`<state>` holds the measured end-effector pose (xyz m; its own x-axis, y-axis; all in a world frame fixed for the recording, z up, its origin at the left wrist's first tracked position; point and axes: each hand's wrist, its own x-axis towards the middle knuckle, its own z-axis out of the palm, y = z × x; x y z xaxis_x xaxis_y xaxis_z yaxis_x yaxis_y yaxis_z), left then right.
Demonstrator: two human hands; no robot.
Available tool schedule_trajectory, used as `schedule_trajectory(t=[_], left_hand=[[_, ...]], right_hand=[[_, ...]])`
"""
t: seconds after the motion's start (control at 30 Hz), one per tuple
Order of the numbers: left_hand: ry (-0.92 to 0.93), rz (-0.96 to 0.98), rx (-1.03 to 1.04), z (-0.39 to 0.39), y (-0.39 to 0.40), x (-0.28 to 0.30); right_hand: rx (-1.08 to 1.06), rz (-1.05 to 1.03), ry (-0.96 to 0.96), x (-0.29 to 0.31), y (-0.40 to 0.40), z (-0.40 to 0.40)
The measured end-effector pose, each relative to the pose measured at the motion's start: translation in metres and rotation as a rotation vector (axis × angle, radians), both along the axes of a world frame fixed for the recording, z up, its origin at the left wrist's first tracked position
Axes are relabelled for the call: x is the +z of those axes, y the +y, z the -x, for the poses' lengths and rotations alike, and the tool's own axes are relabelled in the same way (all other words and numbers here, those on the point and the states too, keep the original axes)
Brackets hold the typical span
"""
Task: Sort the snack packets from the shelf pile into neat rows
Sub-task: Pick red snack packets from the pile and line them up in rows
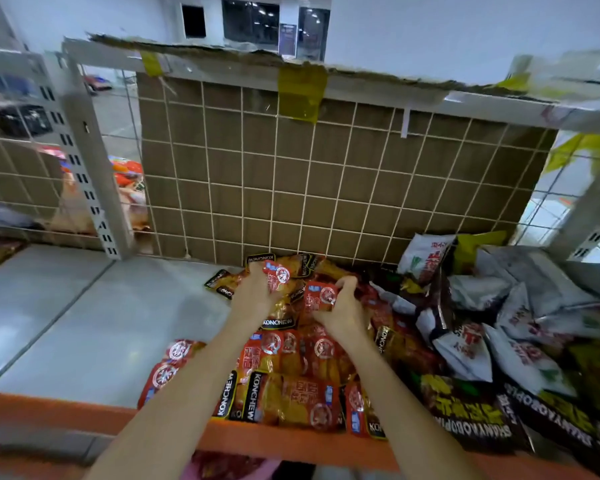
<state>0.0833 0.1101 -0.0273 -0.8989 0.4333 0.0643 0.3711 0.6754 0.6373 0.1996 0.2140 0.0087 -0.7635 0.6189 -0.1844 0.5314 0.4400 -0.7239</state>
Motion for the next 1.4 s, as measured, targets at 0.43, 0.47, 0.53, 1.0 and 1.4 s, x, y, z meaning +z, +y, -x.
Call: schedule_trajectory(t=[0.43,0.47,0.53,1.0,1.4], left_hand=[[-0.201,-0.443,0.006,0.014,-0.014,0.005],[-0.220,-0.473,-0.001,0.016,-0.017,0.008],[-0.243,-0.518,-0.016,0.020,-0.023,0.014],[-0.529,-0.763,0.065,-0.011,-0.107,0.021],[-0.577,-0.845,0.268,-0.048,-0.134,-0.006]], right_hand=[[-0.132,0.284,0.401,-0.021,0.029,0.017],[-0.146,0.294,0.446,-0.019,0.029,0.016],[-0.167,0.292,0.512,-0.012,0.026,0.016],[-0.223,0.620,0.585,-0.018,-0.033,-0.003],[-0.106,0.734,0.479,-0.035,-0.063,-0.020]])
